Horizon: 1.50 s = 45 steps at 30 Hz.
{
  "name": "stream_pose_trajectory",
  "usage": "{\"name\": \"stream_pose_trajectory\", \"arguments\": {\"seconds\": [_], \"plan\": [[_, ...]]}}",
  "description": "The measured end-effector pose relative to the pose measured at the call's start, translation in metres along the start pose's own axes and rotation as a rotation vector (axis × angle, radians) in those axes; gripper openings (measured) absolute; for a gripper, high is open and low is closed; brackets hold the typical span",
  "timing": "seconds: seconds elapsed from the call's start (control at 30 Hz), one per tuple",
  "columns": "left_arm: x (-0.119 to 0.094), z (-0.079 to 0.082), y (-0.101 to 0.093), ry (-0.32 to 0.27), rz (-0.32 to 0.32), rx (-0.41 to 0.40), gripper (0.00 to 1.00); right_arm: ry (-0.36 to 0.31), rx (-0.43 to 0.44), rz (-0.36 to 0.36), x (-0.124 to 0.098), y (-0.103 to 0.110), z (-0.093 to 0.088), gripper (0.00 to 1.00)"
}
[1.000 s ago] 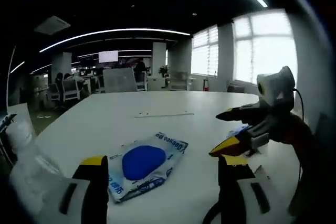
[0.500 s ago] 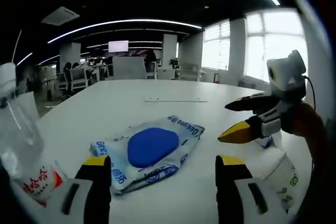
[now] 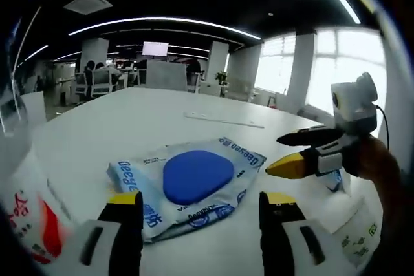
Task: Arrange the tabletop items into an orderly group along one side of the table until the central work area is clear of visible clutter.
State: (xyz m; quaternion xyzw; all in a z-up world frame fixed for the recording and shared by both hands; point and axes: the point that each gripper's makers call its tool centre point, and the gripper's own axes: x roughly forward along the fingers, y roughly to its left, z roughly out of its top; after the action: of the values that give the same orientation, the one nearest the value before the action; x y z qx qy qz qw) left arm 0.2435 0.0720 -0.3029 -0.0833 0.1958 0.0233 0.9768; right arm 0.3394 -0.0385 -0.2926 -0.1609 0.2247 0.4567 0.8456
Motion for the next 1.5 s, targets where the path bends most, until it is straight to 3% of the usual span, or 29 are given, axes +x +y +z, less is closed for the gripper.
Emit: {"name": "stream_pose_trajectory", "arguments": {"seconds": [0.23,0.63,0.87,1.03,1.1,1.2,1.27,1.33,1.4,1.47,1.5], "plan": [[0.001,0.000,0.000,-0.020,0.014,-0.025,0.68,0.002,0.024,0.016,0.015,-0.007,0.002,0.60],[0.003,-0.001,0.003,-0.045,0.035,-0.066,0.66,0.022,0.069,0.036,0.032,-0.008,-0.011,0.54],[-0.002,0.000,0.010,-0.088,0.125,-0.102,0.64,0.008,0.073,0.035,0.037,-0.013,-0.007,0.49],[0.003,-0.001,0.012,-0.076,0.139,-0.097,0.64,0.009,0.050,0.037,0.039,-0.013,-0.008,0.46],[0.004,-0.004,0.014,-0.047,0.147,-0.047,0.61,0.013,0.044,0.039,0.038,-0.010,-0.011,0.43],[0.004,-0.003,0.019,-0.061,0.142,-0.060,0.53,0.011,0.054,0.051,0.039,-0.007,-0.012,0.37],[0.004,-0.003,0.021,-0.068,0.124,-0.052,0.44,0.011,0.052,0.063,0.040,-0.003,-0.012,0.32],[0.006,-0.003,0.028,-0.070,0.158,-0.059,0.34,0.012,0.043,0.073,0.041,0.000,-0.012,0.28],[0.009,-0.005,0.027,-0.070,0.157,-0.025,0.26,0.016,0.030,0.080,0.043,0.004,-0.012,0.24],[0.016,-0.013,0.029,-0.055,0.161,-0.050,0.14,0.020,0.020,0.083,0.041,0.008,-0.014,0.21],[0.014,-0.013,0.029,-0.070,0.168,-0.033,0.13,0.020,0.019,0.081,0.041,0.008,-0.014,0.20]]}}
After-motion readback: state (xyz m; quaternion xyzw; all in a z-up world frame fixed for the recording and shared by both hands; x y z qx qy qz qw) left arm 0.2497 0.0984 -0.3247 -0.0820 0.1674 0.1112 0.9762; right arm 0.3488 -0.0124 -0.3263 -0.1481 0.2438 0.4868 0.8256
